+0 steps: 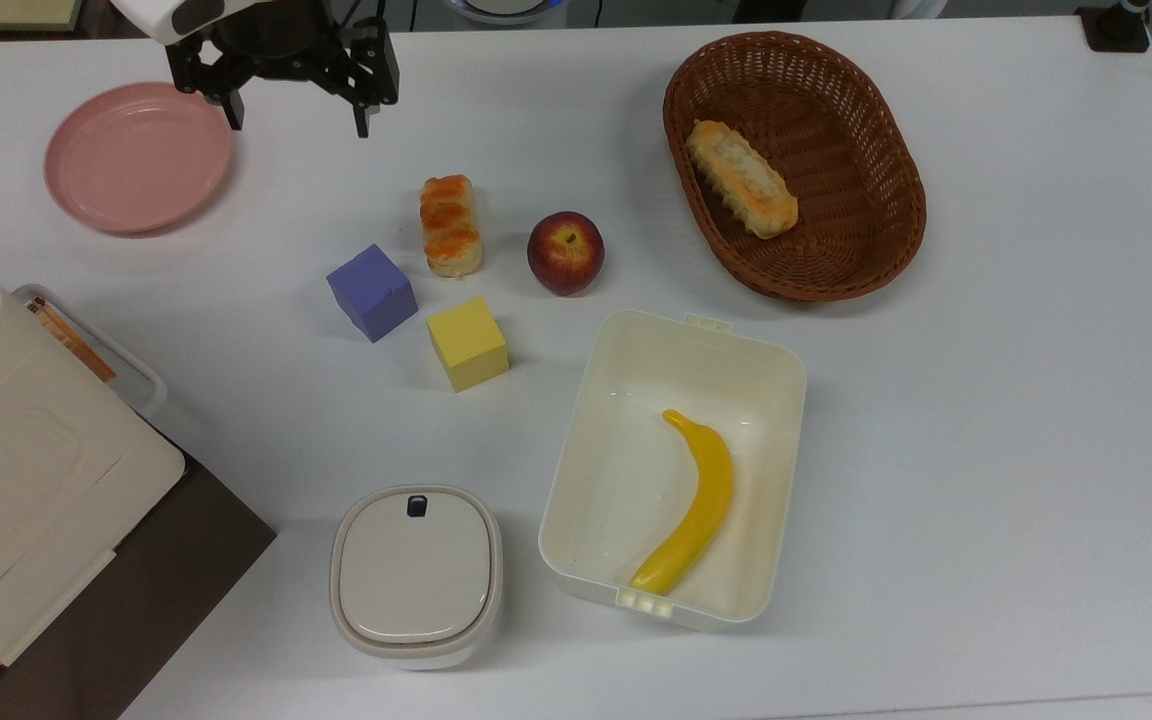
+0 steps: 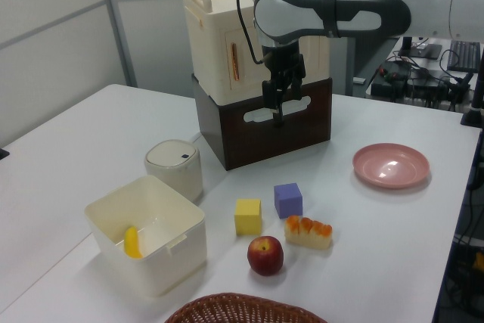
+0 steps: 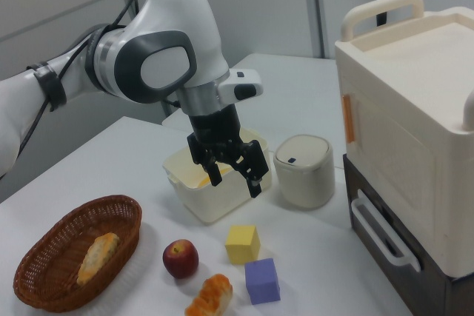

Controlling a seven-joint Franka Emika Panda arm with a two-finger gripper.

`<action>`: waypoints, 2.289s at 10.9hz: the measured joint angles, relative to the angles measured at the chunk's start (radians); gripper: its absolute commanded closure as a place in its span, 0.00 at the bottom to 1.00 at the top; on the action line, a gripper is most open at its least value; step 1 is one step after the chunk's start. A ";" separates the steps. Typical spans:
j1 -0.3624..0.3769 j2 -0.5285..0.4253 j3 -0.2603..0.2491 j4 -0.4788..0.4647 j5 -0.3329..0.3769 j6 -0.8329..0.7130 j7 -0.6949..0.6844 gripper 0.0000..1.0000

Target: Put the bread in the basket

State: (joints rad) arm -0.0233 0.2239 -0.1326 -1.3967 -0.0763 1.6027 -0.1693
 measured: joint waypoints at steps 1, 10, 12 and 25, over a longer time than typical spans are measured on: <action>0.000 0.000 0.000 0.000 0.017 0.000 0.000 0.00; 0.001 0.002 0.004 -0.001 0.024 0.000 -0.002 0.00; 0.001 0.002 0.004 -0.001 0.024 -0.002 -0.006 0.00; 0.001 0.003 0.003 -0.002 0.056 -0.033 -0.026 0.00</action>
State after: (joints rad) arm -0.0220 0.2267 -0.1292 -1.3989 -0.0205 1.5701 -0.1955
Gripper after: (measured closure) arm 0.000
